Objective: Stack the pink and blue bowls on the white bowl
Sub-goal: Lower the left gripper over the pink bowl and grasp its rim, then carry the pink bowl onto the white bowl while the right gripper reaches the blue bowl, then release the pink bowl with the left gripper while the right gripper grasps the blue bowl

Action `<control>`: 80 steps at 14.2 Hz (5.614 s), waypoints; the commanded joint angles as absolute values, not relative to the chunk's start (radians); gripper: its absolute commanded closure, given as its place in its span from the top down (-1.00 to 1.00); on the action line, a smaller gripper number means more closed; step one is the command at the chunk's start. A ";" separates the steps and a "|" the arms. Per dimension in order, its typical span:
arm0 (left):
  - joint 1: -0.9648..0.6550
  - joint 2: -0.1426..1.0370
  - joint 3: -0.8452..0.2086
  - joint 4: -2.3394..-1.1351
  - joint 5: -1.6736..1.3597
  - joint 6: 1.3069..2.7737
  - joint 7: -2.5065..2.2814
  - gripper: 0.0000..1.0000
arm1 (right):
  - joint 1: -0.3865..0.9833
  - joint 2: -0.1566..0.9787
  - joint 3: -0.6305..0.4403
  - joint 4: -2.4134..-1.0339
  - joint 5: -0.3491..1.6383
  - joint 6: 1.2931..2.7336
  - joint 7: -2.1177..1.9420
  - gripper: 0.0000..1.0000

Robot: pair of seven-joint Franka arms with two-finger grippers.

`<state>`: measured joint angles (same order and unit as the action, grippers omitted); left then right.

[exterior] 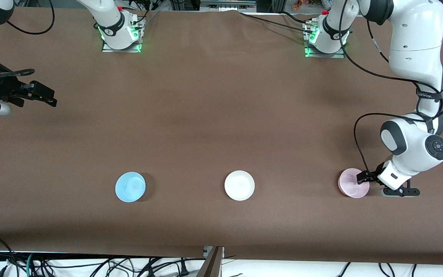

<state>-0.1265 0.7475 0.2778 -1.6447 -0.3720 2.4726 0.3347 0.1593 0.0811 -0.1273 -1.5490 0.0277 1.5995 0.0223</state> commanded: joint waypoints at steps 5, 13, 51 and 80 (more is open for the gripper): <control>-0.138 0.752 0.282 -1.654 -0.400 2.496 0.348 -0.47 | 0.155 0.083 -0.123 -1.537 0.034 1.614 0.029 1.00; -0.152 0.747 0.282 -1.641 -0.394 2.494 0.344 -1.00 | 0.153 0.101 -0.123 -1.537 0.101 1.701 0.022 1.00; -0.723 0.933 0.288 -1.275 -0.316 2.459 -1.006 -0.63 | 0.198 0.864 -0.081 -1.385 0.250 2.399 0.017 -0.52; -0.707 0.795 0.374 -1.166 -0.313 2.009 -0.942 -0.69 | 0.347 0.862 0.002 -1.134 0.279 2.218 0.732 -1.00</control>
